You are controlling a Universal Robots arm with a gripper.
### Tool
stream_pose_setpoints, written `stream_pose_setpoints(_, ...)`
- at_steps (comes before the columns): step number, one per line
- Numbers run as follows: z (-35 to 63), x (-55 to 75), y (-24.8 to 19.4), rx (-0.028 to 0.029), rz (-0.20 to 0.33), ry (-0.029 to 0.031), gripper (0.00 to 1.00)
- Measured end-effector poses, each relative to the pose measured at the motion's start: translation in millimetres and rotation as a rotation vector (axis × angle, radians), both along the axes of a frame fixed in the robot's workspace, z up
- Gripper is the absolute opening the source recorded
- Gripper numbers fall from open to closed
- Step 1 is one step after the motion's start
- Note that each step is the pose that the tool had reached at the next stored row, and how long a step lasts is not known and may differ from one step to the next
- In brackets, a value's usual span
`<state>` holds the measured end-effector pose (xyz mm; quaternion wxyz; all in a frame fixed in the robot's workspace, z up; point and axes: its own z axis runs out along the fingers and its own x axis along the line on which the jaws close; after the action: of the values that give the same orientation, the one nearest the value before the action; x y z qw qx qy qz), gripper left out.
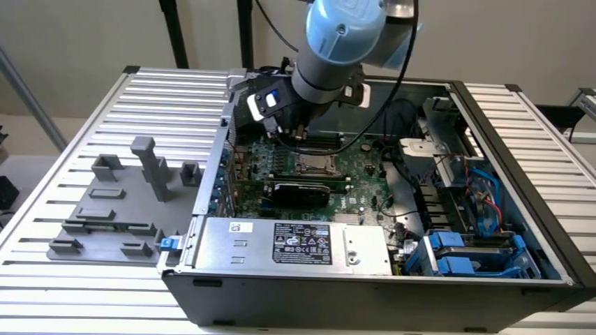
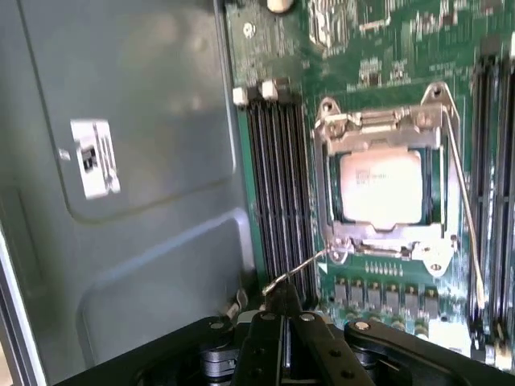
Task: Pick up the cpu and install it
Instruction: 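Close the cpu cover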
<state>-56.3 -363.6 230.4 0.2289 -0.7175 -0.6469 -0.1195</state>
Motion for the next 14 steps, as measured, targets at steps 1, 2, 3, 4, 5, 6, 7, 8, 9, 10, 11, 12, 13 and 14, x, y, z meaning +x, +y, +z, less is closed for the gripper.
stream_pose_setpoints(1,0.0,4.5,0.0,-0.0001,0.0,-0.0001,0.11)
stream_pose_setpoints(2,-0.1,8.2,0.0,0.0,0.0,0.0,0.11)
stream_pose_setpoints(3,-0.3,10.9,0.0,0.0,-0.001,0.0,0.11)
stream_pose_setpoints(4,-0.6,11.8,0.0,-0.0004,-0.003,-0.0001,0.11)
stream_pose_setpoints(5,-0.9,11.8,0.1,-0.0022,-0.005,-0.0002,0.11)
stream_pose_setpoints(6,-1.1,11.8,0.0,-0.0037,-0.005,0.0,0.11)
stream_pose_setpoints(7,-1.3,11.8,0.0,-0.0053,-0.005,-0.0001,0.11)
stream_pose_setpoints(8,-1.5,11.8,0.0,-0.0081,-0.005,0.0,0.11)
stream_pose_setpoints(9,-1.8,11.7,0.0,-0.0134,-0.006,0.0,0.11)
stream_pose_setpoints(10,-2.4,11.5,0.0,-0.0203,-0.007,0.0,0.11)
stream_pose_setpoints(11,-3.1,11.1,0.0,-0.0268,-0.009,-0.0001,0.11)
stream_pose_setpoints(12,-3.8,10.7,0.0,-0.0322,-0.012,-0.0001,0.11)
stream_pose_setpoints(13,-4.5,10.2,0.0,-0.0361,-0.017,-0.0001,0.11)
stream_pose_setpoints(14,-5.2,9.5,0.0,-0.0386,-0.024,0.0001,0.11)
